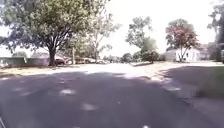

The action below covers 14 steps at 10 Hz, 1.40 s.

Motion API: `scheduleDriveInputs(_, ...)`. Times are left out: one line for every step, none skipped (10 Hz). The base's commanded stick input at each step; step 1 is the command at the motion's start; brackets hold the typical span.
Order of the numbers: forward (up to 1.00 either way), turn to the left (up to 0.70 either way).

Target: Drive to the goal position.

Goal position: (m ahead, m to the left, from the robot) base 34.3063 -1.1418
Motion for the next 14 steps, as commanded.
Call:
scheduleDriveInputs(0.70,0.03)
scheduleDriveInputs(0.70,0.03)
scheduleDriveInputs(0.70,0.03)
scheduleDriveInputs(0.70,0.03)
scheduleDriveInputs(0.70,0.03)
scheduleDriveInputs(0.70,0.03)
scheduleDriveInputs(0.70,0.03)
scheduleDriveInputs(0.70,0.03)
scheduleDriveInputs(0.70,0.03)
scheduleDriveInputs(0.70,0.03)
scheduleDriveInputs(0.70,0.03)
scheduleDriveInputs(0.70,0.03)
scheduleDriveInputs(0.70,0.03)
scheduleDriveInputs(0.70,0.03)
